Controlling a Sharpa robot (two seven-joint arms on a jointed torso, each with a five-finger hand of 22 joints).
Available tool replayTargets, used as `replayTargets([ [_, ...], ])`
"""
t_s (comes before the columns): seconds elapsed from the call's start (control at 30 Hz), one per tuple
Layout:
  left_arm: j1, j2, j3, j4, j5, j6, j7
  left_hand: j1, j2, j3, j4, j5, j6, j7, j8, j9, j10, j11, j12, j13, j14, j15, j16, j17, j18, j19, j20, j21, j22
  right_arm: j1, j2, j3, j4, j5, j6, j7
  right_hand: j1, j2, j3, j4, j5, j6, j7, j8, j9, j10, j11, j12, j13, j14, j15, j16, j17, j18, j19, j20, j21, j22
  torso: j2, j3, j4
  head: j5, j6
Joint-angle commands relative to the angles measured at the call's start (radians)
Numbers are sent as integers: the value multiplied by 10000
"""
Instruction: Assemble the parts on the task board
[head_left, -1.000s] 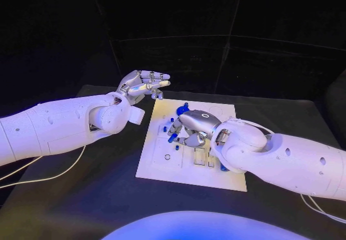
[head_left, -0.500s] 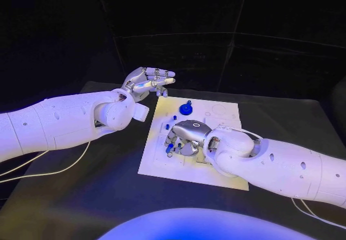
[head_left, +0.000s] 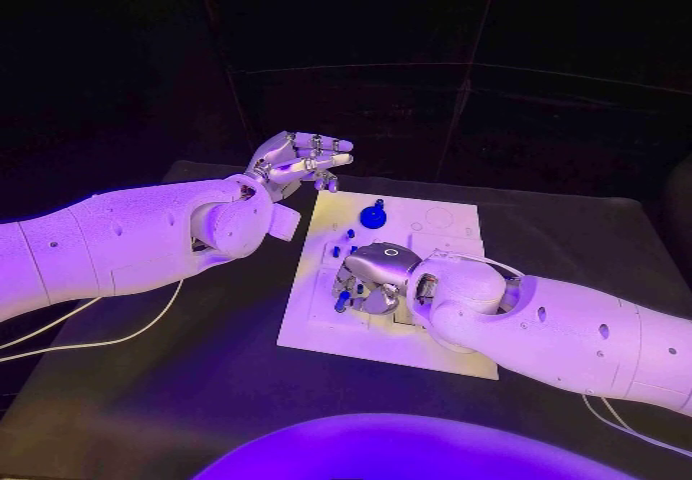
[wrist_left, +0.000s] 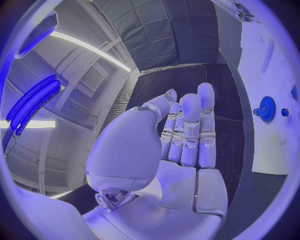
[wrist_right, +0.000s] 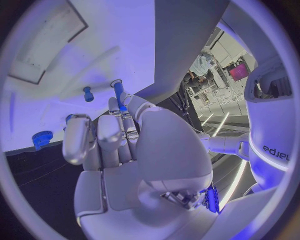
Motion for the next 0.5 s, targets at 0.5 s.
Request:
replayTargets([
  [0.5,13,-5,8,17,28,126,38,-51,92,-90,3,3,28,-3,47,-15,-44,34,67,12,-80,-21,-44,-25,62,-55,-5,-60,-17,-1,144,0,-74,-608,460,-289,-83,-30,65,-16,38,28,71,6,8,43,15,-23,10,62,-26,28,-39,-117,0,33,43,49,0,-11,1,26,-19],
])
